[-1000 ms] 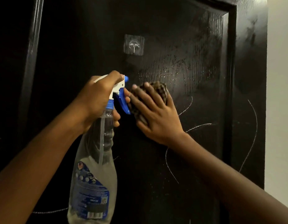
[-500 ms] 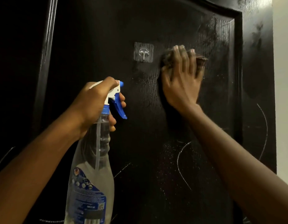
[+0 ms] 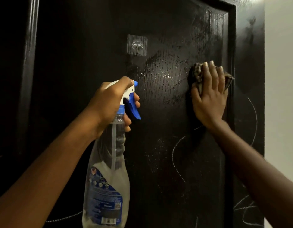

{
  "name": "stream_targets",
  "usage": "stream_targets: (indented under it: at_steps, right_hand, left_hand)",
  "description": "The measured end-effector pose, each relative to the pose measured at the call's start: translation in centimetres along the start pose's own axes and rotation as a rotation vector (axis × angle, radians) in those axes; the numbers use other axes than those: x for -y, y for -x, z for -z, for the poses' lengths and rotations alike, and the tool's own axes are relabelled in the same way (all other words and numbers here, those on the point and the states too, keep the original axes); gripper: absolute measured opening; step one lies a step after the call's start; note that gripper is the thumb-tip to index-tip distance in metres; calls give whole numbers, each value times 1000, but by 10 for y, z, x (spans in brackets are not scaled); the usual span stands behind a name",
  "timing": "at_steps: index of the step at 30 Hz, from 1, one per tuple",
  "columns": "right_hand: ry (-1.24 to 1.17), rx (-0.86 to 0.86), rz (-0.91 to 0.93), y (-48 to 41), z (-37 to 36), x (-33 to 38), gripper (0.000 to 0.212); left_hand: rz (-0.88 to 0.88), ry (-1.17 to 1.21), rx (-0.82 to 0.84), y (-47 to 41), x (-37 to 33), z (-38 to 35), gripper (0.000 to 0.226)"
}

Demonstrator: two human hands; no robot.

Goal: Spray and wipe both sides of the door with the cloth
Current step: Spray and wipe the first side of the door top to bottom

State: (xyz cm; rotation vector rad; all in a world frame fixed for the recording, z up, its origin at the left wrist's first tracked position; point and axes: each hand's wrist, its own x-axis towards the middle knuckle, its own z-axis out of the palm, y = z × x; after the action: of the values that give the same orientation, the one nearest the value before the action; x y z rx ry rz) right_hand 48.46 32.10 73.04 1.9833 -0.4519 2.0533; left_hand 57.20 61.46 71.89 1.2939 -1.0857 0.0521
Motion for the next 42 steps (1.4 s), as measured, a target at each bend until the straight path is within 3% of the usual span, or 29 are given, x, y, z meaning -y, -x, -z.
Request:
stream_targets:
  at_steps: [2, 5, 7, 9, 12, 14, 16, 20, 22, 24, 27, 29, 31, 34, 35, 39, 42]
  right_hand:
    - [10, 73, 198, 39, -2, 8, 72]
    - [115, 232, 734, 79, 11, -22, 76]
    - [149, 282, 836, 66, 23, -48, 76]
    - [90, 237, 609, 47, 24, -61, 75]
    - [-79, 60, 36, 21, 16, -43, 72]
    - [-45, 2, -118, 26, 6, -13, 75]
    - [-10, 35, 56, 53, 0, 9, 75]
    - [85, 238, 774, 119, 7, -10, 77]
    - [120, 292, 889, 115, 14, -38, 78]
    - [88, 249, 740, 102, 19, -57, 76]
    - [-29, 111, 282, 86, 19, -56, 70]
    - [-67, 63, 78, 92, 14, -39, 70]
    - [-96, 100, 95, 111, 15, -29, 69]
    - [-240, 256, 275, 146, 30, -41, 66]
    - [-327, 272, 247, 154, 36, -47, 64]
    - [-779, 37, -306, 170, 59, -65, 55]
    - [-862, -178, -505, 161, 81, -77, 61]
  left_hand:
    - [0, 3, 19, 1, 5, -9, 48]
    - [15, 5, 43, 3, 13, -21, 47]
    - [22, 4, 46, 5, 17, -29, 46]
    - [21, 5, 42, 7, 21, -35, 47]
    - [20, 3, 35, 9, 26, -44, 47]
    - [25, 14, 31, 10, 30, -48, 46]
    - [29, 38, 31, 11, 32, -53, 46]
    - [31, 44, 30, 14, 37, -63, 46]
    - [40, 43, 46, 17, 40, -68, 46]
    - [46, 31, 44, 20, 43, -71, 45]
    - [46, 32, 20, 23, 46, -74, 44]
    - [47, 25, 11, 26, 46, -77, 43]
    - [47, 17, 7, 30, 48, -82, 41]
    - [60, 14, 8, 36, 51, -90, 37]
    - [65, 20, 9, 37, 53, -93, 35]
    - [55, 42, 19, 44, 59, -112, 28]
    - [32, 72, 37, 46, 60, -133, 26]
